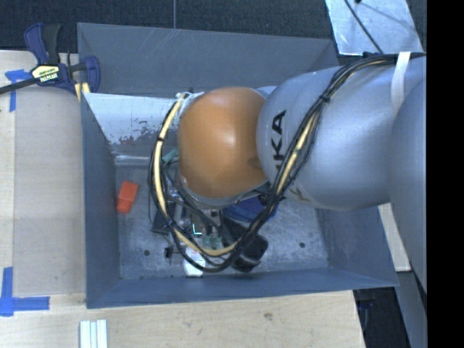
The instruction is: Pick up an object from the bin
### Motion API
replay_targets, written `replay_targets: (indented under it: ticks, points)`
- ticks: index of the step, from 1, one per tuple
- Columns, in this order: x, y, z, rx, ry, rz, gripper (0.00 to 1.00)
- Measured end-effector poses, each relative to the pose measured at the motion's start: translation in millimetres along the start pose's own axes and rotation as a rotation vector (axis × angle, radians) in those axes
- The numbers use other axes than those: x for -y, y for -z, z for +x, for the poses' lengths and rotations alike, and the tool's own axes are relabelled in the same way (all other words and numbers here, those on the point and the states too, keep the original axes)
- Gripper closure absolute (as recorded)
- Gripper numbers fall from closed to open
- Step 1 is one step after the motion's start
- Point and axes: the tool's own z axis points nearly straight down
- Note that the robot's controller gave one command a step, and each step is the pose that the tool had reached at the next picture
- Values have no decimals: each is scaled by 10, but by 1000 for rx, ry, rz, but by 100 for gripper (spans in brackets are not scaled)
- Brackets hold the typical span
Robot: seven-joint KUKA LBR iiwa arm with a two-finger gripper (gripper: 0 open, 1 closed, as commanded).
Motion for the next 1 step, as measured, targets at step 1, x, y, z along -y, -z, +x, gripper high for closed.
replay_targets:
  ticks: [1]
  points:
    - [944,-1246,-500,5,288,1,0]
